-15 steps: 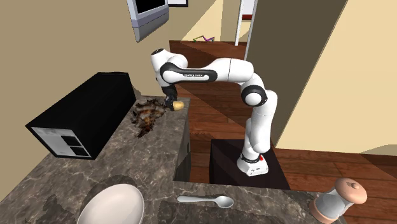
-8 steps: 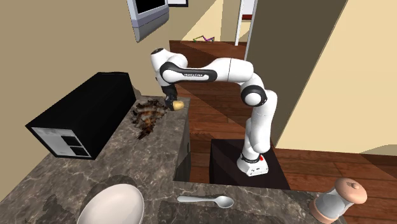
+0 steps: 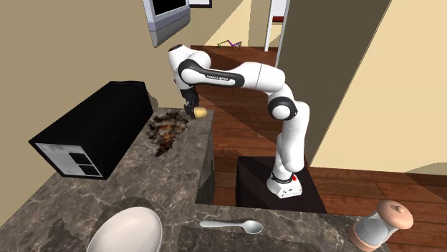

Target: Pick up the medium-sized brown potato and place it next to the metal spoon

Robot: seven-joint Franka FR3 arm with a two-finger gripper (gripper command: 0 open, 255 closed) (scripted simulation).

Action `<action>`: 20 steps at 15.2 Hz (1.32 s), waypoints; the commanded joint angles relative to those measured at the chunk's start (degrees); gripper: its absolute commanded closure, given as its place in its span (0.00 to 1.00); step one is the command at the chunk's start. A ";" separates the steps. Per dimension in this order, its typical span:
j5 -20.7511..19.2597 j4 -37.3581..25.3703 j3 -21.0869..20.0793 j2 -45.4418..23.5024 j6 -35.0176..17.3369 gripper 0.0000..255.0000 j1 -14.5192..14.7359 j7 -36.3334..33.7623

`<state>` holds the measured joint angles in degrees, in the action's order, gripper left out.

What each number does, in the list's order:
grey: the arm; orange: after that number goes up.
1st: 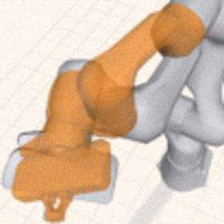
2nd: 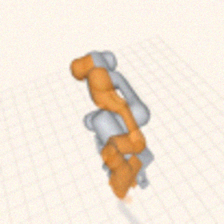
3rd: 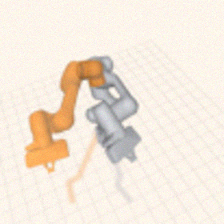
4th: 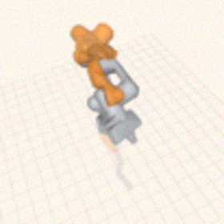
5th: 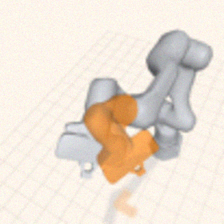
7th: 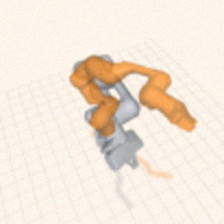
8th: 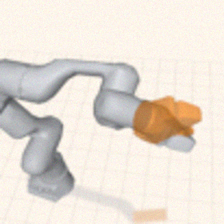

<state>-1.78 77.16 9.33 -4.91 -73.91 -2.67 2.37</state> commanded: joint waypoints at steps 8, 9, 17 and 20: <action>0.73 -14.53 0.34 -5.19 9.40 1.00 -0.65 0.95; 0.85 -16.56 0.39 -6.01 10.62 1.00 -0.77 1.08; 1.86 -31.29 0.39 -11.56 19.87 1.00 -1.05 0.81; 0.82 -19.28 -1.03 -3.30 16.17 1.00 2.55 -3.51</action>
<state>-0.68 53.86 8.94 -10.82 -56.39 -1.47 0.71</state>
